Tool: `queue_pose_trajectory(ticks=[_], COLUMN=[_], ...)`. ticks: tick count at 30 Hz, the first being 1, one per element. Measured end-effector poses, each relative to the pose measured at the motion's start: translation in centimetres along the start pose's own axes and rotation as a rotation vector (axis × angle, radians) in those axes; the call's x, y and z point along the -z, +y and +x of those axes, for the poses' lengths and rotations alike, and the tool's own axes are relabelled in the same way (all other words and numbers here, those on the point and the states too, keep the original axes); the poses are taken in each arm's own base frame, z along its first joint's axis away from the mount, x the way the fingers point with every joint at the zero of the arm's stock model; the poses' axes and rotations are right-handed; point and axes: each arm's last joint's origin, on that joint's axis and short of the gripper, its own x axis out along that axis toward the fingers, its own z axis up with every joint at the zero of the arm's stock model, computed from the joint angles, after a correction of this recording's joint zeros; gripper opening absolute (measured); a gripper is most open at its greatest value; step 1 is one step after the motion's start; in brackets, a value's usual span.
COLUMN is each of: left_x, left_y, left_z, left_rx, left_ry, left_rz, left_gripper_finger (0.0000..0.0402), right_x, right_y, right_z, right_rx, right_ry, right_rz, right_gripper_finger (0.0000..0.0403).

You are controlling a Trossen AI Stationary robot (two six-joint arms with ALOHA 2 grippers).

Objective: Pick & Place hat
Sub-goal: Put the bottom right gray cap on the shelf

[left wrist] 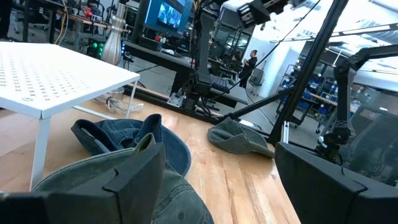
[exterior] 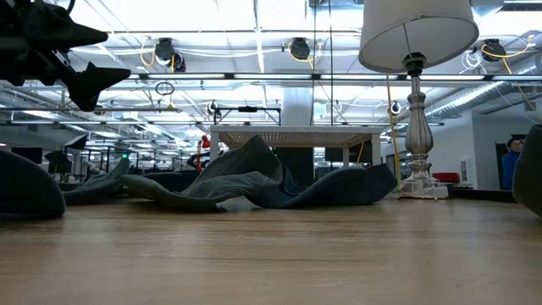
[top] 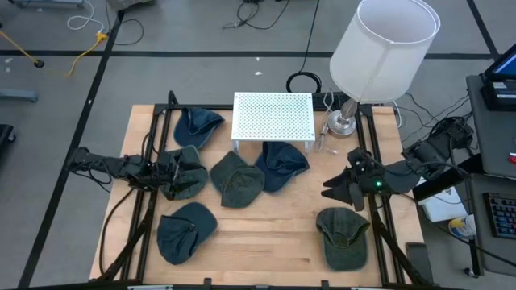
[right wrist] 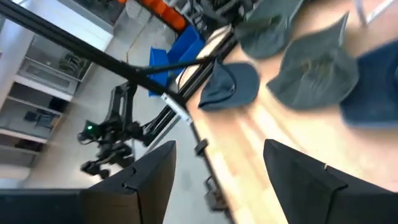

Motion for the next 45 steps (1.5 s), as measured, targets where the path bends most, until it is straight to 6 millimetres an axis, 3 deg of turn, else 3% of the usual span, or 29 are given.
queue_pose_trajectory(ticks=[8, 17, 25, 32, 45], left_x=[0.0, 0.0, 0.0, 0.0, 0.0], left_y=[0.0, 0.0, 0.0, 0.0, 0.0], left_z=[0.0, 0.0, 0.0, 0.0, 0.0], left_rx=[0.000, 0.000, 0.000, 0.000, 0.000], left_ry=[0.000, 0.000, 0.000, 0.000, 0.000], left_rz=[0.000, 0.000, 0.000, 0.000, 0.000], left_gripper_finger=[0.0306, 0.0305, 0.0306, 0.0306, 0.0306], right_x=[-0.6, 1.0, 3.9, 6.9, 12.1], right_y=[3.6, 6.6, 6.6, 6.1, 5.5], right_z=[0.0, 0.6, 1.0, 2.2, 8.4], right_rx=[0.003, 0.038, 0.239, 0.459, 0.718], right_ry=[0.241, 0.454, 0.515, 0.516, 0.436], right_rz=[0.174, 0.385, 0.613, 0.649, 0.637], right_gripper_finger=[0.0220, 0.0220, 0.0219, 0.0219, 0.0219])
